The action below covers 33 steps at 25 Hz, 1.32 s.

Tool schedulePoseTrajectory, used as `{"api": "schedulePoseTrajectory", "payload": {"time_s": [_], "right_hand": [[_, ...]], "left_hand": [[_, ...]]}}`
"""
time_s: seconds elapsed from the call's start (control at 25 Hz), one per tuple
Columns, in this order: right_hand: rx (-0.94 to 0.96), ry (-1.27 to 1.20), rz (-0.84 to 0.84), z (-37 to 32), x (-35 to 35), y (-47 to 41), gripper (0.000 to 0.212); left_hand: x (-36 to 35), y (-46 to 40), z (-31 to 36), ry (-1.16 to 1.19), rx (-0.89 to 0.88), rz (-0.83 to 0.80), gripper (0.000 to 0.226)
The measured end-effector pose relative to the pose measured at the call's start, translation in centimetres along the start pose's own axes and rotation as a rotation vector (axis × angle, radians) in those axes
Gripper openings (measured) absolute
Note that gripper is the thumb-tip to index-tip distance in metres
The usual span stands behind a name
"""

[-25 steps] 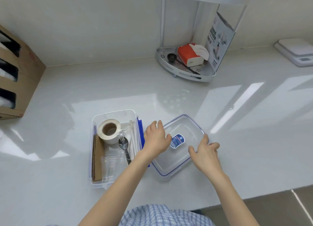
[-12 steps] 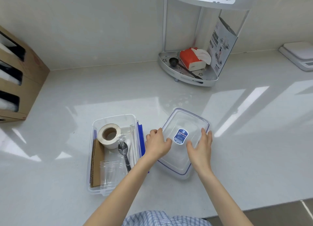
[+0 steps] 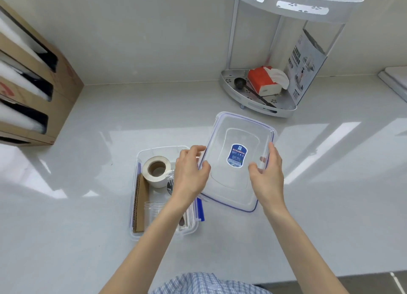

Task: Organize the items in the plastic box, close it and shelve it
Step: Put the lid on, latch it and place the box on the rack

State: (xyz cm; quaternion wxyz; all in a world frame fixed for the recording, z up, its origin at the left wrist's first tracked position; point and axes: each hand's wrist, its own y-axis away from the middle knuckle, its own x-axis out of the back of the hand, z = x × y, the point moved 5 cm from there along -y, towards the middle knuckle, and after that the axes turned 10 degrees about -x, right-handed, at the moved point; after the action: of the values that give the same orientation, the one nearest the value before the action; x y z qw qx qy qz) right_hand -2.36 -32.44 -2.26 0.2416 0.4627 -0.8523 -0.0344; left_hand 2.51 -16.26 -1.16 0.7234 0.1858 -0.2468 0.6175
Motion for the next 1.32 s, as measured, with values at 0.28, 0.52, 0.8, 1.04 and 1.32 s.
{"api": "schedulePoseTrajectory", "payload": {"time_s": [0.28,0.52,0.8,1.04,1.32], "right_hand": [[0.108,0.126,-0.231,-2.2,-6.6,3.3,0.066],[0.096,0.19,-0.353,-1.5,-11.1,5.4,0.06],[0.125,0.299,-0.369,-0.3,-12.3,6.6,0.053],[0.133,0.283,-0.352,0.4,-11.8,6.6,0.05],[0.146,0.297,-0.32,0.2,-12.1,6.1,0.049]], "left_hand": [[6.9,3.9,-4.6,0.025,0.136,0.177,0.027],[9.5,6.6,-8.9,0.007,0.276,0.206,0.027],[9.3,8.3,-11.1,0.04,0.281,0.183,0.029],[8.9,8.4,-11.4,0.115,0.266,0.181,0.03],[8.9,7.9,-11.5,0.136,0.28,0.124,0.041]]}}
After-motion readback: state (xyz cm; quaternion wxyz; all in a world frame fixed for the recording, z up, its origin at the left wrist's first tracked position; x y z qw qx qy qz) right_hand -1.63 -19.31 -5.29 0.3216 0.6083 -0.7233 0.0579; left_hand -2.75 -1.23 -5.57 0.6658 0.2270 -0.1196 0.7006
